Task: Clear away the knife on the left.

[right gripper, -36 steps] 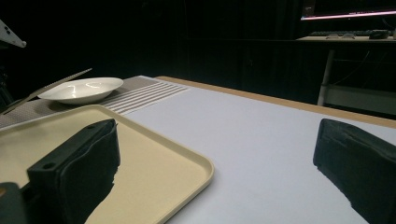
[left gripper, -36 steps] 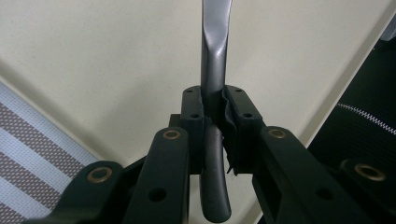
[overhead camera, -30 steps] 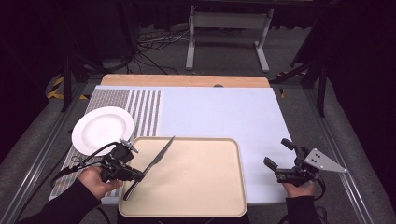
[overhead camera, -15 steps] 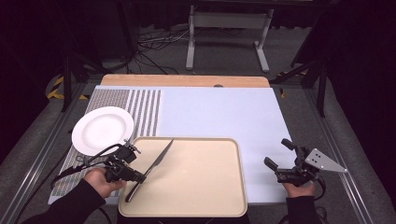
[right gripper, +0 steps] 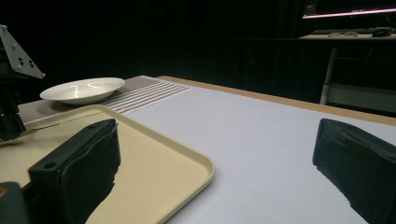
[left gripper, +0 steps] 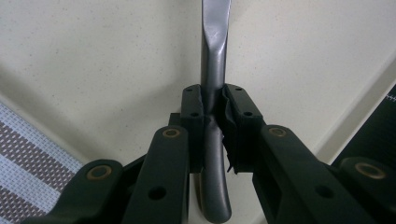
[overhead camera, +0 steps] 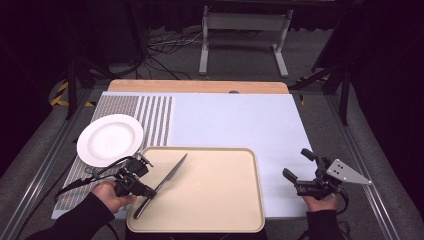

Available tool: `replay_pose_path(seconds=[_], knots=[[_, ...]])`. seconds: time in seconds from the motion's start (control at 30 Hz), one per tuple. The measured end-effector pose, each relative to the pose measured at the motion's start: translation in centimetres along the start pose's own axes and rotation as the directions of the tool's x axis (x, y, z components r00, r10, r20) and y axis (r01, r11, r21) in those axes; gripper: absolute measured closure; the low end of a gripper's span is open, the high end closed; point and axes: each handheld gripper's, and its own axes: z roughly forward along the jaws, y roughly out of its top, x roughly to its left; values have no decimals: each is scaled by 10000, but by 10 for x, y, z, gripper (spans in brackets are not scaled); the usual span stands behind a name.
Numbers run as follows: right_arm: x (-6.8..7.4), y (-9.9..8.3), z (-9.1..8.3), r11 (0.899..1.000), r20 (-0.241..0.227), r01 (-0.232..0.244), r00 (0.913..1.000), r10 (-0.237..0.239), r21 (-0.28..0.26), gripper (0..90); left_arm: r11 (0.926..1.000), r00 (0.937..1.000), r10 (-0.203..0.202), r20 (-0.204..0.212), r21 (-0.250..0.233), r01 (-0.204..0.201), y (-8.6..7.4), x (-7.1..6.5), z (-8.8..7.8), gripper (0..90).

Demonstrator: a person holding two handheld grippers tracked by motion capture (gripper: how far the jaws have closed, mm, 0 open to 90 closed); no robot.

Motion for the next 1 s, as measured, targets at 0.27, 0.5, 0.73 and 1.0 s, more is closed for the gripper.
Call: replay_pose_path(seconds=[0.27, 0.5, 0.73, 1.0], knots=[[-1, 0, -1, 10000, -7, 66, 10000, -66, -13, 14, 9974, 9975, 700, 90, -163, -698, 1, -2, -5, 657], [0, 0, -1, 10000, -5, 59, 10000, -59, -53, 14, 9774, 9912, 1309, 185, -1700, -1259, 4, -2, -27, 461], [0, 0, 0, 10000, 24, 90, 10000, -90, -15, 14, 8907, 9629, 2680, -304, -3731, -2597, 10, -2, -41, 337], [-1, -1, 0, 9999, 15, 105, 9999, -105, 9, 14, 8011, 9190, 3835, -911, -4623, -3801, 19, -22, -41, 409]])
